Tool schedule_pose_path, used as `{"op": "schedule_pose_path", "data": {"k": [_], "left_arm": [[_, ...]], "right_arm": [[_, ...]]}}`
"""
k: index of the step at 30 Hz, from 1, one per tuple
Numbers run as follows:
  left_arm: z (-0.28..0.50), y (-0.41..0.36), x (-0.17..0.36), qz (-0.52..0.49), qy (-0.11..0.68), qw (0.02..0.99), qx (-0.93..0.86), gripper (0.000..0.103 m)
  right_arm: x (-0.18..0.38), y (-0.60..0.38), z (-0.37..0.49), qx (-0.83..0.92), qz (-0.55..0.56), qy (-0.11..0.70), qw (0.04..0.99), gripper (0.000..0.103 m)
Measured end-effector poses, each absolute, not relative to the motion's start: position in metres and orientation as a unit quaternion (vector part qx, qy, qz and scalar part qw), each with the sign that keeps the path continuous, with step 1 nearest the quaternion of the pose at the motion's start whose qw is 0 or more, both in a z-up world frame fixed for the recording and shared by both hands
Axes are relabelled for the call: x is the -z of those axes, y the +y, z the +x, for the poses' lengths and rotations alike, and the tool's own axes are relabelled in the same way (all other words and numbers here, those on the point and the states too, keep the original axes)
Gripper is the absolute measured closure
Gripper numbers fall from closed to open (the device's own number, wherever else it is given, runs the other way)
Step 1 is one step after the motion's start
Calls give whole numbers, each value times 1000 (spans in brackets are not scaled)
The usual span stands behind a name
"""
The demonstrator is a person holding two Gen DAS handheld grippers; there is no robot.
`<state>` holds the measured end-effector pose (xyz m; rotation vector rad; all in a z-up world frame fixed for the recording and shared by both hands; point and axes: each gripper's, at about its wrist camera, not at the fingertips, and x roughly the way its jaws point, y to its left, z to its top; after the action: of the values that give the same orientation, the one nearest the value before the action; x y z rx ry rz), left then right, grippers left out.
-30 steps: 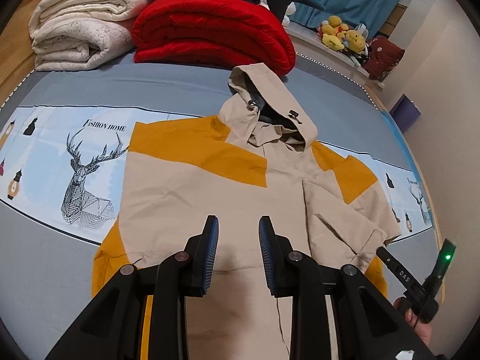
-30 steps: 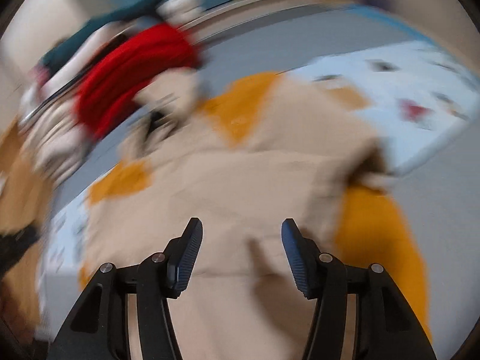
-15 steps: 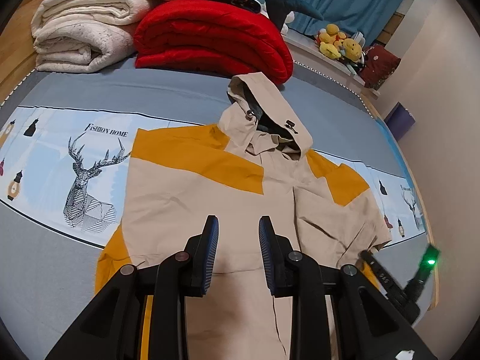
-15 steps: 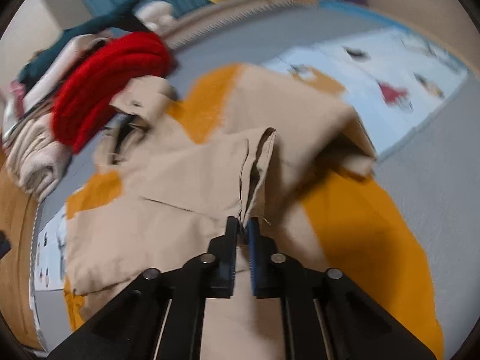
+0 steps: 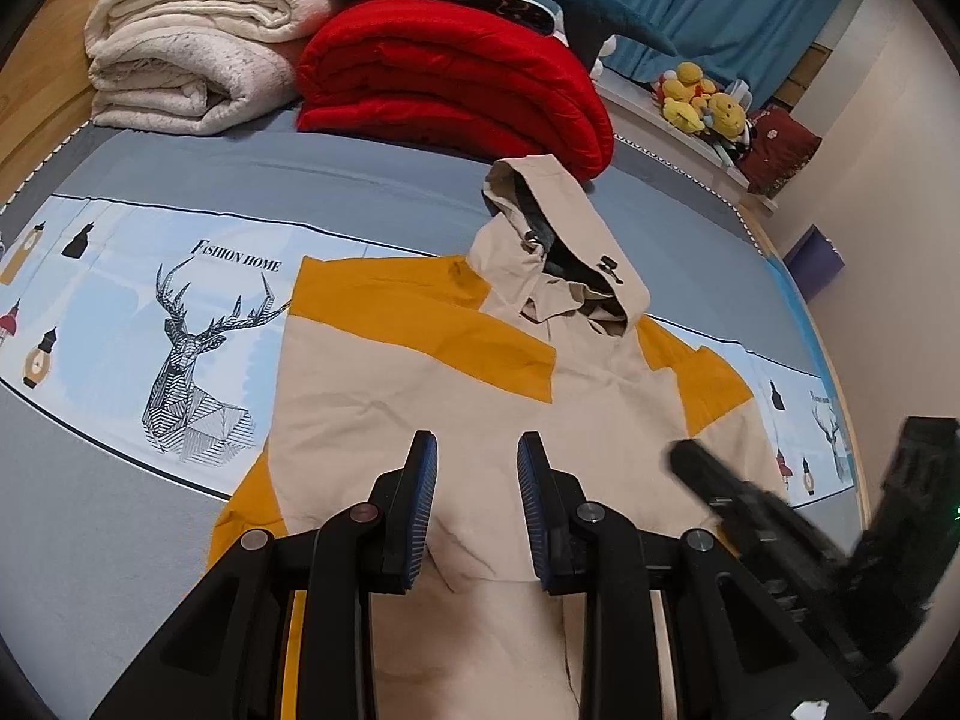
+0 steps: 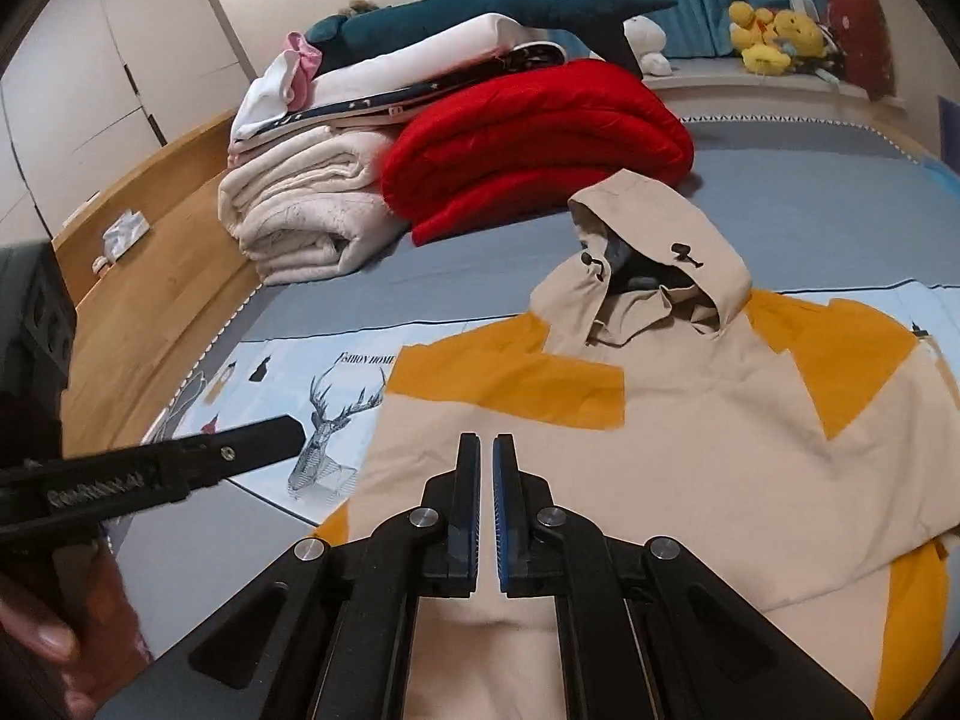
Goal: Fold large clothes
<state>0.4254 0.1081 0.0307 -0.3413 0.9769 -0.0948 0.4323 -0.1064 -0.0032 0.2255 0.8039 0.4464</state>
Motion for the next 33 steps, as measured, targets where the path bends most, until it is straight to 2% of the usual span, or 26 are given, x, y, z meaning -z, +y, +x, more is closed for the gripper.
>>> {"op": "schedule_pose_path", "data": {"k": [7, 10, 14, 18, 22, 27, 29, 30, 32, 33], "left_arm": [[432, 125, -17, -184, 478, 858, 37, 79], [437, 128, 2, -208, 498, 841, 38, 79], [444, 124, 40, -237, 541, 805, 47, 79], [445, 111, 87, -241, 597, 764, 45, 79], [443, 101, 127, -258, 642, 720, 46, 77], [439, 96, 152, -281, 656, 699, 46, 76], [438, 96, 151, -289, 652, 699, 52, 78], [439, 95, 149, -290, 650, 700, 56, 83], [441, 97, 136, -277, 632, 721, 60, 101], [443, 98, 125, -262, 619, 737, 64, 102]], "right_arm": [[-18, -206, 416, -142, 129, 394, 899, 78], [-19, -259, 403, -102, 157, 391, 901, 74], [4, -315, 400, -51, 197, 398, 894, 72], [34, -343, 422, -29, 249, 444, 860, 72], [56, -357, 439, -19, 236, 486, 841, 72], [77, -370, 449, -2, 261, 506, 822, 72], [83, -373, 454, 7, 267, 515, 814, 72], [86, -375, 455, 11, 274, 518, 810, 72], [92, -377, 457, 24, 283, 523, 804, 72], [95, -378, 458, 28, 290, 527, 798, 72]]}}
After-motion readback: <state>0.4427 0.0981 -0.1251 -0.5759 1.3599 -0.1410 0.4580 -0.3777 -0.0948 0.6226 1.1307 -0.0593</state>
